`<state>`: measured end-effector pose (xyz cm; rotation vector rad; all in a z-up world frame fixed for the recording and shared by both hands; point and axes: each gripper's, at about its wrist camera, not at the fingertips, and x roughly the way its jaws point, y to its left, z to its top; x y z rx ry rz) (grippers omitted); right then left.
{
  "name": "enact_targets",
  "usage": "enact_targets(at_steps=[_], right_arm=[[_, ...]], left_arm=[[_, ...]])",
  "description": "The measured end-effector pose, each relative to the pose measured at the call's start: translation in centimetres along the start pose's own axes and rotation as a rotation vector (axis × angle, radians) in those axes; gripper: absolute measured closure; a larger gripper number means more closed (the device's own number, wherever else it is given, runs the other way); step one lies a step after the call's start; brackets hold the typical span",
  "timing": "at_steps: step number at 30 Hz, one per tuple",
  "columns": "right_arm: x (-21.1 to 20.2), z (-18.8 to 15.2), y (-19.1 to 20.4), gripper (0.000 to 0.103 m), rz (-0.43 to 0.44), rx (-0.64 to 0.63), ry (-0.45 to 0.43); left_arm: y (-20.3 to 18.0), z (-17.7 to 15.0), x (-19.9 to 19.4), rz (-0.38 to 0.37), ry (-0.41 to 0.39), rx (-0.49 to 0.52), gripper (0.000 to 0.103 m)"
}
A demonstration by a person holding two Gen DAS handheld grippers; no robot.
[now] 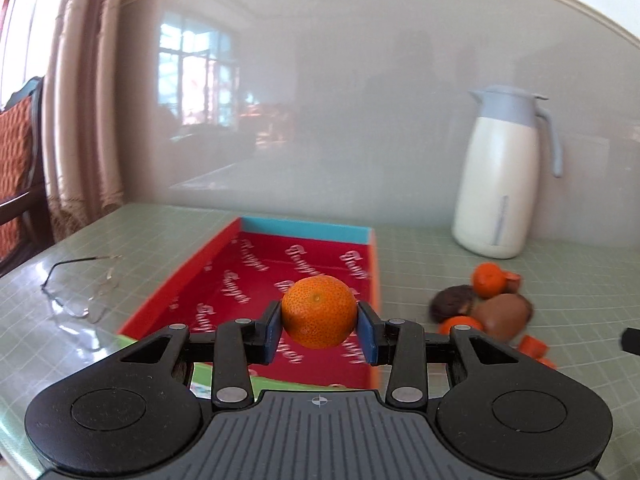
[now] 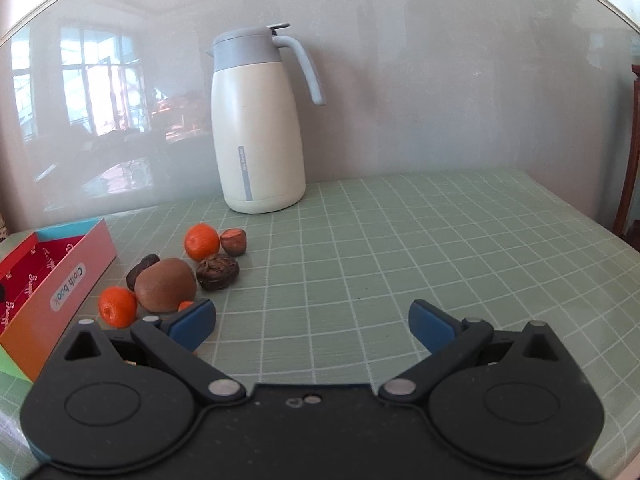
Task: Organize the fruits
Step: 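Carry the mandarin with the left gripper into the red box and release, then reach the right gripper to the orange piece and close on it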
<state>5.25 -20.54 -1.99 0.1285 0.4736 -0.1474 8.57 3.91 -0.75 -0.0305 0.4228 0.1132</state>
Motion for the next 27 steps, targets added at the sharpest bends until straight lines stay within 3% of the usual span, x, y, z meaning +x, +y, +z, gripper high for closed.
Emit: enact_targets(at_steps=[4,6,7,8,13,17,27], right_arm=[[0.1,-0.1,0.4,0.000,-0.003,-0.022,-0.001],[0.0,-0.2,0.6,0.000,-0.004,-0.033,-0.004],[0.0,-0.2,0.7,0.000,-0.004,-0.037,-0.004],[0.0,-0.2,0.7,0.000,-0.004,-0.039,-0.004],[-0.4,-0.1,0.5,0.000,0.009,-0.031,-0.022],[-0.8,-0.1,0.5,0.000,0.027,-0.044,-0.040],[-1.5,-0.1,-0.2,0.000,0.104,-0.020,-0.037]], left_arm=[[1.0,-0.3,1.2,0.032,0.068,-0.016,0.063],[1.2,-0.3,0.9,0.029,0.054,-0.018,0.048],[1.1,-0.4,0.6,0.035,0.041,-0.013,0.029],[1.0,-0.4,0.4,0.041,0.023,-0.006,0.021],[0.4,-0.4,-0.4,0.024,-0.003,0.010,0.017],[0.1,-0.3,-1.3,0.028,-0.043,0.018,0.003],[0.1,-0.2,-2.3,0.023,-0.057,0.014,0.002]])
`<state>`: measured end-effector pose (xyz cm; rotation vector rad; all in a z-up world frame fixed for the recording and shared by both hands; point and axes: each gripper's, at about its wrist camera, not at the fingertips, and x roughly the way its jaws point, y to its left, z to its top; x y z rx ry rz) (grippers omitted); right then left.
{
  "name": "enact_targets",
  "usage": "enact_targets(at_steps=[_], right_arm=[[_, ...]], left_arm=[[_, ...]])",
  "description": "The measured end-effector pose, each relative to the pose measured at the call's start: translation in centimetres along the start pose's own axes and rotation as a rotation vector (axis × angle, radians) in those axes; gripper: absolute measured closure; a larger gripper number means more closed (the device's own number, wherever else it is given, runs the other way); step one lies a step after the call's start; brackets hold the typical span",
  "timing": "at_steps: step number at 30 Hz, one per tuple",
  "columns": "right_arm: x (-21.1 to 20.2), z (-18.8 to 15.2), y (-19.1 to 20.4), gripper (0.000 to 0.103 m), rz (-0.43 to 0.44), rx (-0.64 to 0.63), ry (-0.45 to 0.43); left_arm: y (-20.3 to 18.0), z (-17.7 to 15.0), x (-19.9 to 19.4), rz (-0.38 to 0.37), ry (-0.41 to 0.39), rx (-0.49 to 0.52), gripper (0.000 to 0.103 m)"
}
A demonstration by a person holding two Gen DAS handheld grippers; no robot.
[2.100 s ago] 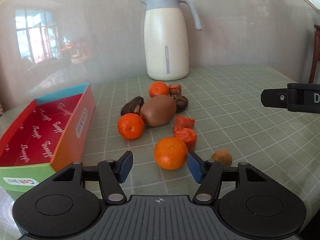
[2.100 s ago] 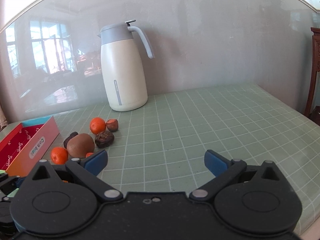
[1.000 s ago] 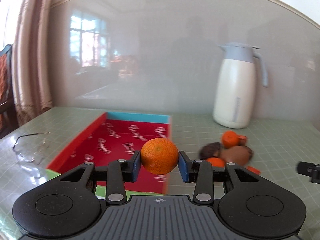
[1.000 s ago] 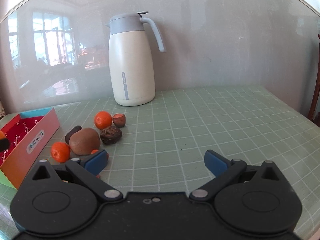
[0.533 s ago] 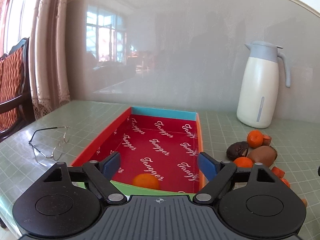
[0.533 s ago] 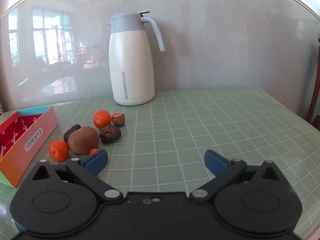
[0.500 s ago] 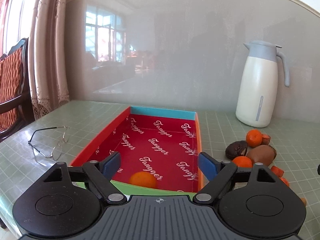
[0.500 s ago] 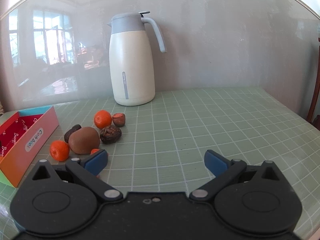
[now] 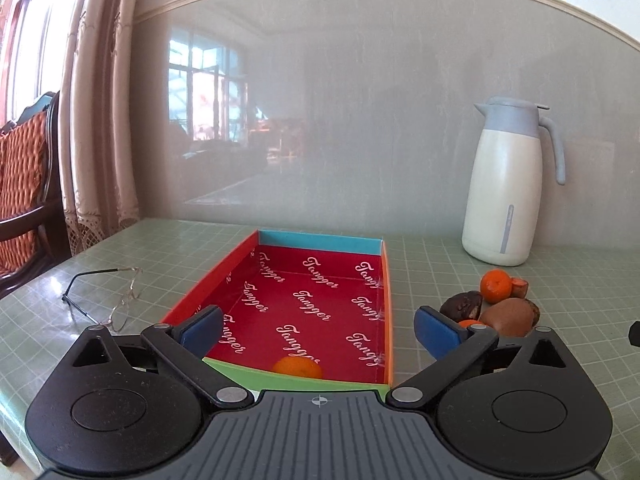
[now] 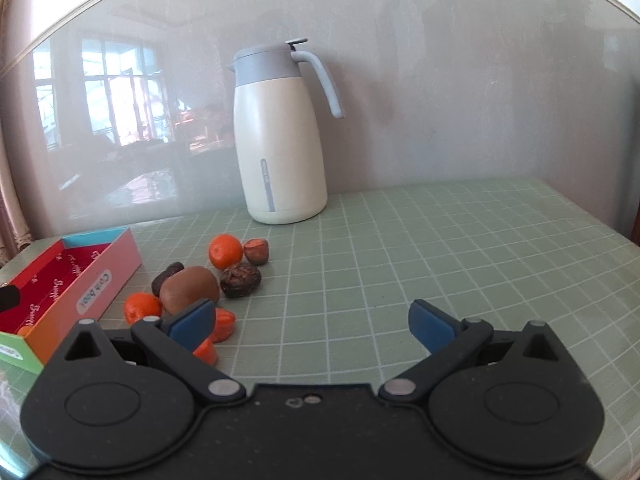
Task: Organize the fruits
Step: 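Reach the right gripper to the orange piece and close on it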
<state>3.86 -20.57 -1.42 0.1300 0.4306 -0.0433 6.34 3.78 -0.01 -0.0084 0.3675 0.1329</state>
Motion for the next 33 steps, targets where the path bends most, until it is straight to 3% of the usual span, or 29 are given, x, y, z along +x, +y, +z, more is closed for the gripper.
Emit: enact_targets(at_steps=[9,10,14,21,25,33], right_arm=[[-0.4,-0.3,2.6,0.002,0.045,-0.132,-0.012],[-0.2,-0.3,2.9,0.004,0.057,-0.147,0.000],[1.2,-0.2,4.2,0.033,0.088,-0.183,0.069],[3.1,-0.5,6.6,0.038,0.144,-0.218,0.123],[4.3,-0.8,7.6,0.050,0.135,-0.247,0.155],[6.1,-1.2,8.2,0.061,0.102,-0.289,0.208]], left_arm=[[0.4,0.1,-0.7,0.005,-0.023,-0.010,0.002],[0.5,0.1,-0.8,0.010,-0.025,-0.012,0.002],[1.2,0.1,-0.8,0.026,-0.024,-0.018,0.002],[2.9,0.1,-0.6,0.045,-0.014,-0.045,0.002],[3.6,0.1,-0.6,0.049,-0.009,-0.056,0.002],[4.4,0.1,-0.1,0.044,0.003,-0.084,0.002]])
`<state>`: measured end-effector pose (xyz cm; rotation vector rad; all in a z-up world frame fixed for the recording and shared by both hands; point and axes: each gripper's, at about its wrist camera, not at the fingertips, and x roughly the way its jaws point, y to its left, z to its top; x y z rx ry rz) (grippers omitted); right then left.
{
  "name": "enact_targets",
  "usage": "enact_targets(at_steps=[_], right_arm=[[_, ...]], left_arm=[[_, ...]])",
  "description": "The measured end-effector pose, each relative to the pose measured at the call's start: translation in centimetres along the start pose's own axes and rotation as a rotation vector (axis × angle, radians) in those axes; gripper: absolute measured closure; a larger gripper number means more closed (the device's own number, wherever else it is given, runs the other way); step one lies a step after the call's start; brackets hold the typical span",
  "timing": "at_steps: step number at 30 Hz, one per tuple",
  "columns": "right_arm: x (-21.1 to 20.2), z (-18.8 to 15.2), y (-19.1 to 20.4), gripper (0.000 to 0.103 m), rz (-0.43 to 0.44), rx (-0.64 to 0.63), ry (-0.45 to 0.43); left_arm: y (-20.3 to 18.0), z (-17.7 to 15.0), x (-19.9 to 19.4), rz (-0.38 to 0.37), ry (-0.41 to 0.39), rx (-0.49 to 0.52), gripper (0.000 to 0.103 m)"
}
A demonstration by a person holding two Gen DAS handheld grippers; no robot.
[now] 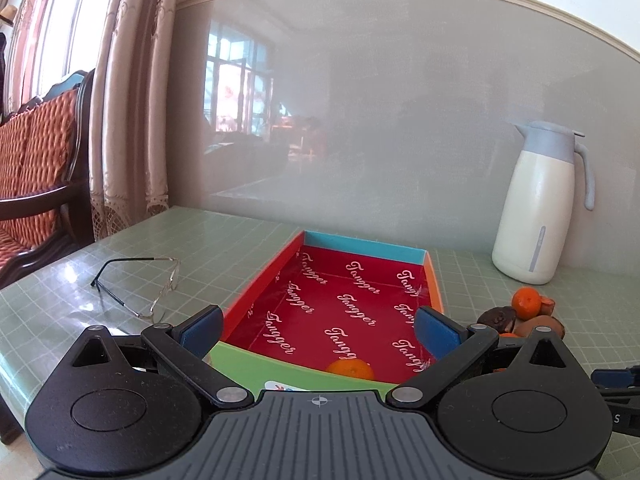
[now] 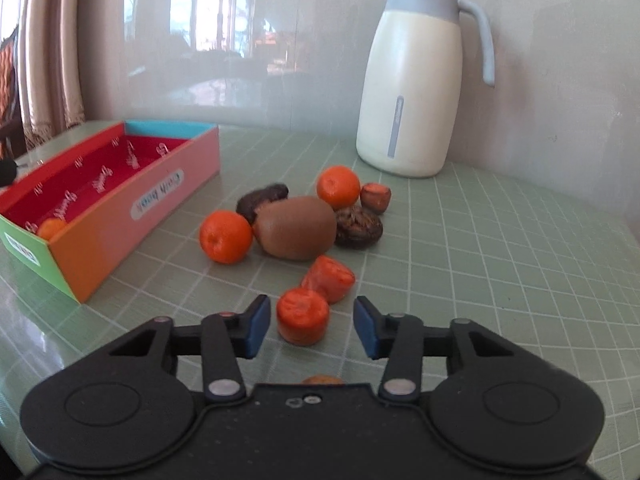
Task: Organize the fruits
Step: 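Reach the right gripper to the orange piece and close on it, then carry the orange piece with the right gripper into the red box and release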
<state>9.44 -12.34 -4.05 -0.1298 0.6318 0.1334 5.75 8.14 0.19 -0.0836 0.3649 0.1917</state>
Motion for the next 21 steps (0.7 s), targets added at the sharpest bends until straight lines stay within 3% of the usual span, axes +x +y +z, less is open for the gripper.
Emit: enact_targets(at_steps=[4,21], right_arm=[[0.4,0.1,0.5,0.075,-0.001,-0.021,0.011],[-1.2,1.3,2.2,0.075,0.033,-0.007,-0.066]], left_arm=[[0.1,0.0,0.0,0.001,-0.002,0.007,0.002],[1.5,-0.1,-0.2,0.035,0.005,0.014,0.002]])
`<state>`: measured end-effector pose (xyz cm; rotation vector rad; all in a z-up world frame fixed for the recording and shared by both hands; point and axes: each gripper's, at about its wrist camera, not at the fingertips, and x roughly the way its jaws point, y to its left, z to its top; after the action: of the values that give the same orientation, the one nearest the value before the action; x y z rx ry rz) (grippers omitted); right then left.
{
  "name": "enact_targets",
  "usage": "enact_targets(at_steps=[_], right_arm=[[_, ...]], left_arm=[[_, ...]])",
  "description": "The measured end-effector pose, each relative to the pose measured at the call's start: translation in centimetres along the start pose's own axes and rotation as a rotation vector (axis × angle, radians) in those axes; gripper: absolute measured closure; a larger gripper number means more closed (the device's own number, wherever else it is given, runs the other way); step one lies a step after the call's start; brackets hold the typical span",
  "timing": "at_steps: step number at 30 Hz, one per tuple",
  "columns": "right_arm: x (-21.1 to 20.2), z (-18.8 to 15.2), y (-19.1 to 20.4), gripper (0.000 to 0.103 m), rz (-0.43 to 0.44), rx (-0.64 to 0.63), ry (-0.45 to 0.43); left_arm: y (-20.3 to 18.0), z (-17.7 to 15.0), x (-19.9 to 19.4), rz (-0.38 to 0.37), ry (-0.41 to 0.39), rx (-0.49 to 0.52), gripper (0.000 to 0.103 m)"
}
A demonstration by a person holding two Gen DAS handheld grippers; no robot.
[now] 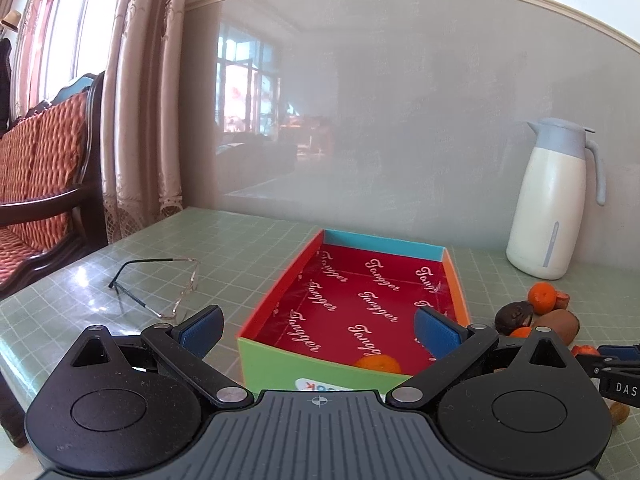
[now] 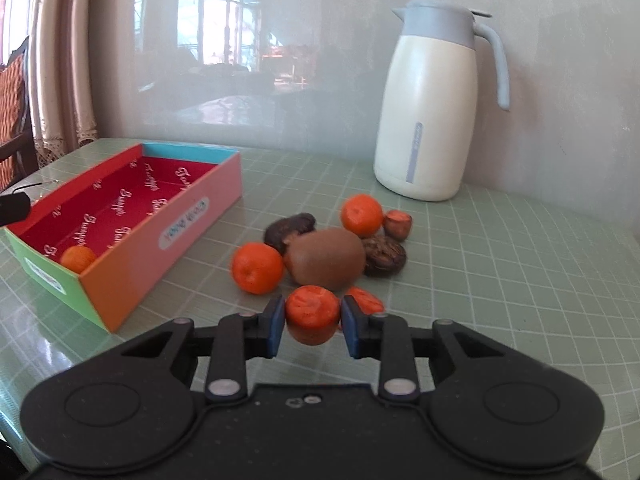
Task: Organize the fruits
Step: 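Carry the orange piece with the right gripper into the red box and release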
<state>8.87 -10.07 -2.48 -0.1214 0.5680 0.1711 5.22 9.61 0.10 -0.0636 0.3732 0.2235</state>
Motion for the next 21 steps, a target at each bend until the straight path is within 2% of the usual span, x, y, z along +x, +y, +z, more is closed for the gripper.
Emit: enact_targets(at_steps=[10,21], right_arm=[[-0.7,0.9,2.0,0.075,0.039,-0.015,-0.048],[-1.0,3.0,6.0,0.075,0.124,-0.039,-0.138]], left_arm=[[1.3,-0.2,-0.1,0.037,0.003,0.005,0.002],[2.7,-0.3,-0.4,0.072,-0.002,0.016,0.002]])
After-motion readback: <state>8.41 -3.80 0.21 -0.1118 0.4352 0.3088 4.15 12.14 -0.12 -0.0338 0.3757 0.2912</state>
